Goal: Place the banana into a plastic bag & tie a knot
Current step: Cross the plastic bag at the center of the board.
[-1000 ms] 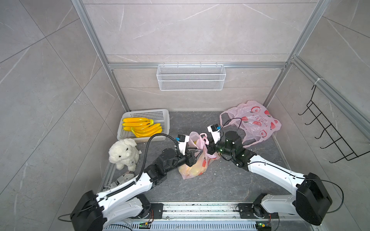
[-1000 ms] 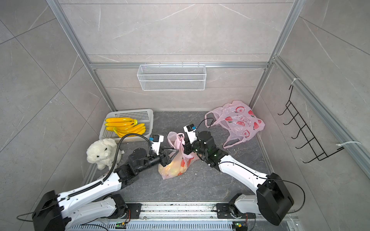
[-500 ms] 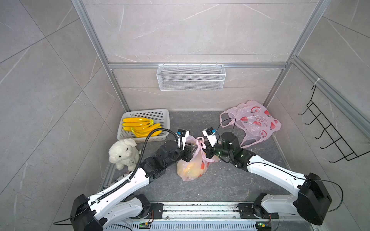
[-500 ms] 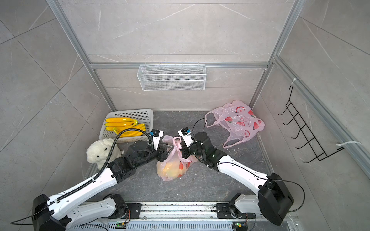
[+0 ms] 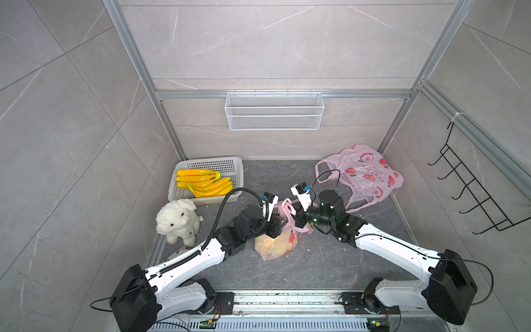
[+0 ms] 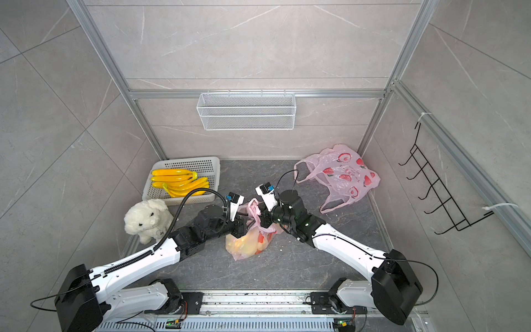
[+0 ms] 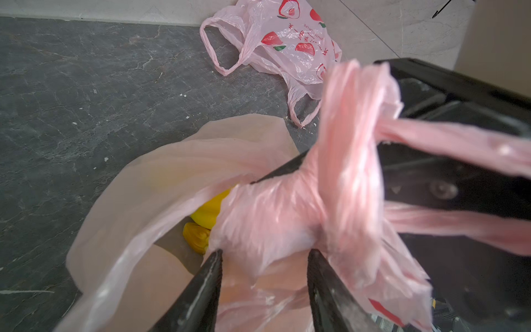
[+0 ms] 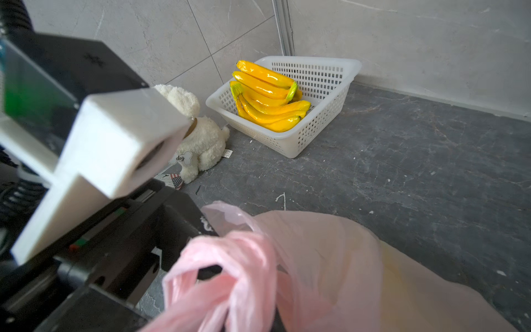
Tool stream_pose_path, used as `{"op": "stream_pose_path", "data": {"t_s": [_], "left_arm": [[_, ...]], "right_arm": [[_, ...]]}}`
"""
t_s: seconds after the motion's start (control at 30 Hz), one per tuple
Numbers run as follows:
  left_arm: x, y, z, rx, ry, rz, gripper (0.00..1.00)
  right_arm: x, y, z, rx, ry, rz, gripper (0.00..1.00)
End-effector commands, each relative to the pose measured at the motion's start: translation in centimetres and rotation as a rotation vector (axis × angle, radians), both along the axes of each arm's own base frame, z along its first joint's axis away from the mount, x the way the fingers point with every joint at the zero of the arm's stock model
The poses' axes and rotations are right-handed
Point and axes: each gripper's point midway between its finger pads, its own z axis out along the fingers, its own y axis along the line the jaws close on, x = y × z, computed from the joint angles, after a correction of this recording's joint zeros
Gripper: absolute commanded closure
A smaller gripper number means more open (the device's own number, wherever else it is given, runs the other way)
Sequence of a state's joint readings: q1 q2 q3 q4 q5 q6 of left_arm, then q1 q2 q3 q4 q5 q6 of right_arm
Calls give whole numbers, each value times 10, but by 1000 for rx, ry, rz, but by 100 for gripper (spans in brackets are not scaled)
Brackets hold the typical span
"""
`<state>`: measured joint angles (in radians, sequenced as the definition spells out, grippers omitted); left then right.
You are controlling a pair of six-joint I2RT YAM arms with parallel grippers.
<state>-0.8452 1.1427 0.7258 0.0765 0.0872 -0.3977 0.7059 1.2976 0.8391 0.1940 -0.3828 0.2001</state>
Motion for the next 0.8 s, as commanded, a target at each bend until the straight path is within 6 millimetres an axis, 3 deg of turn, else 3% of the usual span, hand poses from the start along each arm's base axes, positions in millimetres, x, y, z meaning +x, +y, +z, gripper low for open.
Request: {"op": "stream_pose_path", "data": {"t_s": [0.0, 0.1, 0.27, 0.33, 0.47, 0.77], "left_arm": [[9, -2, 16, -60, -52, 28, 48], [14, 8, 15, -58, -79, 83, 54], [6, 5, 15, -77, -88, 28, 90], [1, 1, 15, -100, -83, -4, 98], [-6, 1, 11, -133, -78, -26, 100], [-35, -7, 32, -234, -154, -122, 100]], "right_arm": [[-7, 5, 11, 63, -10, 35, 100], [-6, 2, 9, 57, -7, 20, 100], [-2, -3, 4, 58, -1, -24, 100], [3, -6, 5, 65, -7, -54, 100], [9, -8, 5, 61, -12, -80, 100], [29, -25, -5, 24, -36, -220, 100]]}}
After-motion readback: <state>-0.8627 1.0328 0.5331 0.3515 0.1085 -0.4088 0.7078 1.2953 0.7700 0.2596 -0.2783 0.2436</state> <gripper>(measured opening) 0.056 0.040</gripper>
